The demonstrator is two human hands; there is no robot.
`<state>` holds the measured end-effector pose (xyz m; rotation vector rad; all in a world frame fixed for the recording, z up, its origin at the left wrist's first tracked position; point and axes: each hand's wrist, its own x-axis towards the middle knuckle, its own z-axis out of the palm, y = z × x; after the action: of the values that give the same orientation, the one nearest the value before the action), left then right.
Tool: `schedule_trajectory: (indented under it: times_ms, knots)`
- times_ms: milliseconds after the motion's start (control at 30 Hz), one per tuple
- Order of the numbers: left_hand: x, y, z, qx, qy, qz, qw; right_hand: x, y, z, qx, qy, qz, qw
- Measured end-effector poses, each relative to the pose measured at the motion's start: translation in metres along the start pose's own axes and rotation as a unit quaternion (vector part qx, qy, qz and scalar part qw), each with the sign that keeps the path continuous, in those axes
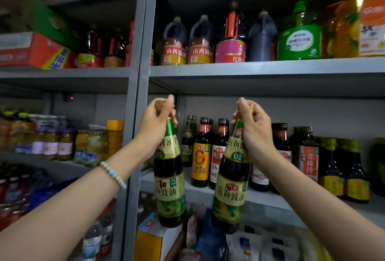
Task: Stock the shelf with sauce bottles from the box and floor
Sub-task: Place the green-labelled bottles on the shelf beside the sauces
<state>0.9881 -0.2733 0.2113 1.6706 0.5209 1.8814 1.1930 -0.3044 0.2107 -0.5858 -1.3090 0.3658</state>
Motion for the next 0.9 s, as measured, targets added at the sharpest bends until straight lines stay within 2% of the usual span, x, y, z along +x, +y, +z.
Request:
schedule_trajectory:
  times_ms: [133,500,633,900]
  knots:
    - [0.033,-0.02,-0.005,-0.014,0.011,0.006,1.0,0.027,0.026,0.016,-0.01,0.003,-0.021,1.0]
    - [0.124,-0.093,-0.022,-0.09,-0.037,0.015,0.995,0.083,0.095,0.081,-0.037,0.079,-0.074,0.993]
    - [0.147,-0.116,-0.022,-0.081,-0.075,0.015,0.994,0.094,0.113,0.103,-0.052,0.096,-0.077,0.991]
    - [0.167,-0.155,-0.028,-0.098,-0.082,0.004,0.992,0.099,0.15,0.125,-0.09,0.088,-0.074,0.989]
